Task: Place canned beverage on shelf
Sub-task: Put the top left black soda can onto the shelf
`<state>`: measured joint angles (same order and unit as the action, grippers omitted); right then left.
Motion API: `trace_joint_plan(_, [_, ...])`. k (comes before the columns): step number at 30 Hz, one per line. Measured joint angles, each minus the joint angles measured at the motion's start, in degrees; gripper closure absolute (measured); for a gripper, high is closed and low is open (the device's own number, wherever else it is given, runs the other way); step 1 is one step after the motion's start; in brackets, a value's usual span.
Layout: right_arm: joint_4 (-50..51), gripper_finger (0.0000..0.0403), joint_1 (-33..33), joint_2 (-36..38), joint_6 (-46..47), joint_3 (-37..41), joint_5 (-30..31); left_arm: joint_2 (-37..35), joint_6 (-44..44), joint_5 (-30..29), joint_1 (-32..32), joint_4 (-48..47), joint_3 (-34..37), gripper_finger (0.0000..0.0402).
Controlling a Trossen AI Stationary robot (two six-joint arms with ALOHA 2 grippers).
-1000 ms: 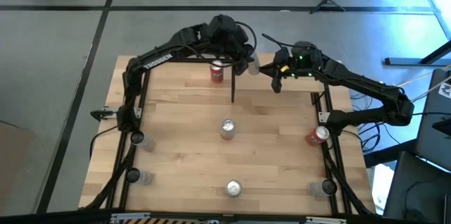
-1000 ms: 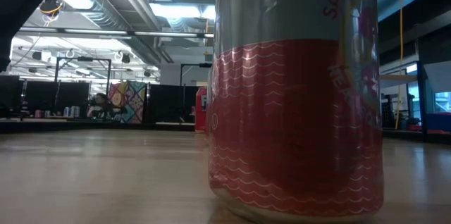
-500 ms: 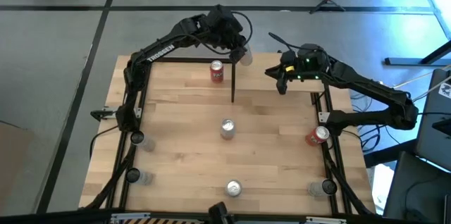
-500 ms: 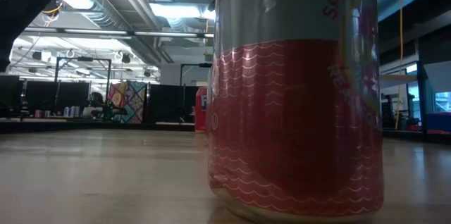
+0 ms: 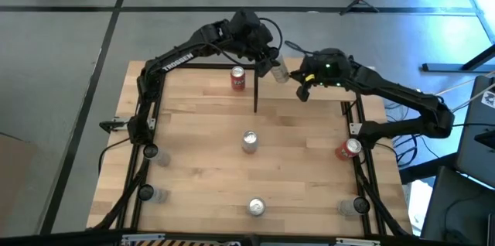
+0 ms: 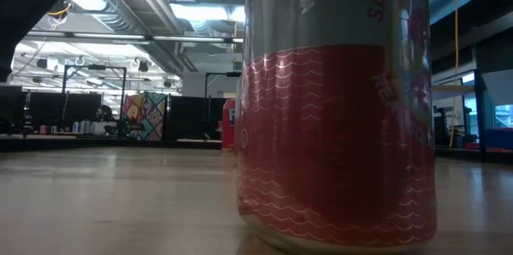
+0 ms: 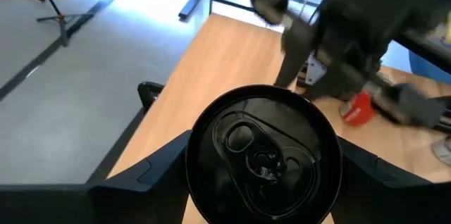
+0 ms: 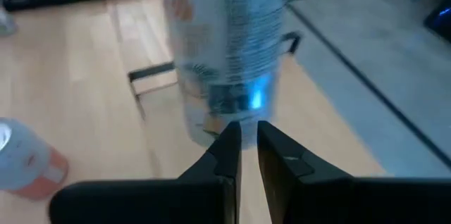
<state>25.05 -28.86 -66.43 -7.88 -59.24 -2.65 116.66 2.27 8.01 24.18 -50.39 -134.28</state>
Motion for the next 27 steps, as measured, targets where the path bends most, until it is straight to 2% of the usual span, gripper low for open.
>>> trace_joint_plan(5, [-0.55, 0.0366, -0.02, -3.28, -0.69, -0.02, 1.63, 0.02, 0.36, -0.35, 0.18, -0.33, 0.2, 0.0163])
trace_joint_plan(22, [-6.84, 0.0366, -0.09, -5.41, -5.49, 0.07, -1.88, 0.09, -0.82, -1.74, 0.66, 4.22, 0.09, 0.0163])
trace_joint_plan(27, [-5.27, 0.0366, -0.04, -5.13, -5.52, 0.09, 1.04, 0.13, -2.92, -6.13, 0.71, 3.98, 0.07, 0.0163])
